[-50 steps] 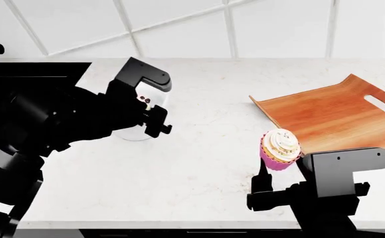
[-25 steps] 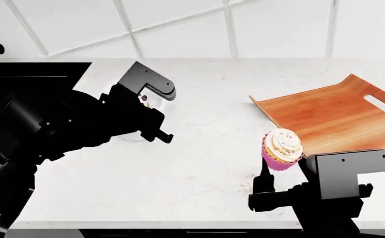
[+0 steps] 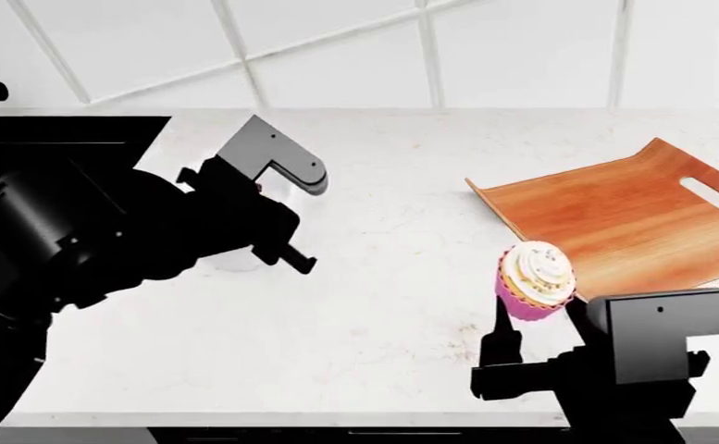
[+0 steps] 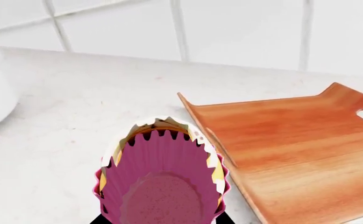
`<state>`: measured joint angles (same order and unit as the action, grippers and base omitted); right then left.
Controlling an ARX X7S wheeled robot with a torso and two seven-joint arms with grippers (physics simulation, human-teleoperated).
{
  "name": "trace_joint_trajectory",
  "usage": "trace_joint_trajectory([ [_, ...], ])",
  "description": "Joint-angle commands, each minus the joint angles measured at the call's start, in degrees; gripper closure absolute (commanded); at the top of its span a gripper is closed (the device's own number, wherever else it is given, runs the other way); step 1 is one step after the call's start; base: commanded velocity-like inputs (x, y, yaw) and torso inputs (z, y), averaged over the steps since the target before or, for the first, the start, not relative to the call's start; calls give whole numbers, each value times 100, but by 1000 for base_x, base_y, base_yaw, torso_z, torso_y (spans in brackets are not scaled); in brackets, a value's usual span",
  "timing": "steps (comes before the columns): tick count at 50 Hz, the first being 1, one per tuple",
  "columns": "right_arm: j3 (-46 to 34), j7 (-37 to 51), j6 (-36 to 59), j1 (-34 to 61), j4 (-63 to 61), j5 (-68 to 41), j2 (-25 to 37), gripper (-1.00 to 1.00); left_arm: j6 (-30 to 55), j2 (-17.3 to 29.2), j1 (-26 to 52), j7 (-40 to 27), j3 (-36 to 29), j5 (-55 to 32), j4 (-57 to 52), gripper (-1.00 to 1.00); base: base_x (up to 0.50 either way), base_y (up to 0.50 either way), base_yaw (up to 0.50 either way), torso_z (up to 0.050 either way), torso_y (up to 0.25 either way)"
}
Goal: Pick up the bowl with cake and place it on the tray. Pick up the cupcake and place it on the tray.
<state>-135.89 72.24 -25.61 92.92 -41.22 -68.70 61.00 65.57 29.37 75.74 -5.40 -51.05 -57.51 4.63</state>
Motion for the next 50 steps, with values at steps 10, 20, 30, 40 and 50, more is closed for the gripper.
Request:
trace_joint_trajectory([
  [10, 104, 31, 180, 107, -127, 85, 112, 100, 159, 174, 462, -54, -232, 299, -502, 100, 0, 0, 0, 0, 0],
  [20, 143, 35, 265, 181, -187, 54, 142, 100, 140, 209, 754, 13, -391, 466, -845, 100, 0, 0, 0, 0, 3],
  [30, 197, 25, 350, 279, -243, 1, 158, 100, 172, 238, 1021, -4, -559, 670, -1051, 100, 0, 0, 0, 0, 2],
  [40, 234, 81, 448, 350, -349, 16, 194, 100, 283, 287, 1299, -2, -596, 723, -1200, 100, 0, 0, 0, 0, 2],
  [50, 272, 9, 673, 609, -434, -11, 316, 100, 424, 299, 1554, 111, -860, 854, -1331, 100, 0, 0, 0, 2, 3],
])
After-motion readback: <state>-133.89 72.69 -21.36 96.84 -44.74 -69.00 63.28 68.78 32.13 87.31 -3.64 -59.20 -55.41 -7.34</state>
